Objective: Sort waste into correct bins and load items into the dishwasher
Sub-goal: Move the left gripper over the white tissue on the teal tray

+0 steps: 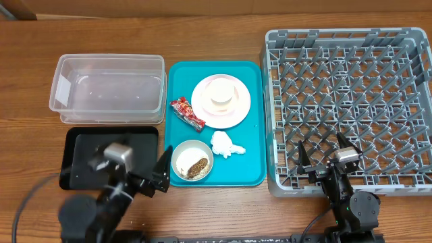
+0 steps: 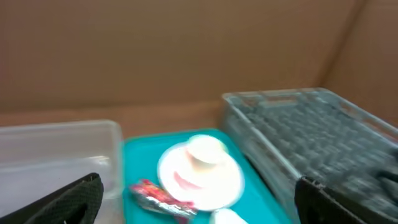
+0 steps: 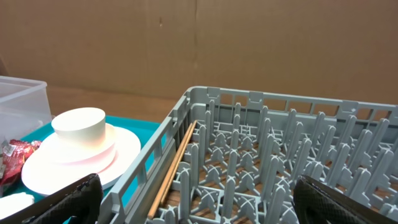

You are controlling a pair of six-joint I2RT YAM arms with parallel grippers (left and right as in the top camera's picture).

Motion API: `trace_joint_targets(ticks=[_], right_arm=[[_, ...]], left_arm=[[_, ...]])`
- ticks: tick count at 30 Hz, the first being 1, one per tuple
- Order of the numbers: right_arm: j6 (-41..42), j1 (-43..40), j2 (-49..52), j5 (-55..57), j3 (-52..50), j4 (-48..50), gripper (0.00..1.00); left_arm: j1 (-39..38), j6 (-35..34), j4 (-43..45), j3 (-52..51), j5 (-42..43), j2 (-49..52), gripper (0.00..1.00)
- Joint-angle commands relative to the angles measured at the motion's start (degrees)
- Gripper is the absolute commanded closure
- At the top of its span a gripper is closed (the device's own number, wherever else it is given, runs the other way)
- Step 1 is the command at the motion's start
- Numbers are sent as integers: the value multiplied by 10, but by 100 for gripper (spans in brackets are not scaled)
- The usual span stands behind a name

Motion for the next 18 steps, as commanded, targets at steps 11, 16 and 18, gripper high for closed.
trace_joint_targets(ticks=[11, 16, 18], right_arm=[[0, 3, -7, 5, -6, 5, 0], [0, 3, -7, 5, -6, 5, 0], [0, 3, -7, 5, -6, 5, 0]], left_arm=[[-3, -65, -40, 278, 574, 406, 0], [-5, -72, -47, 278, 623, 486, 0], [-15, -72, -61, 278, 636, 518, 15]])
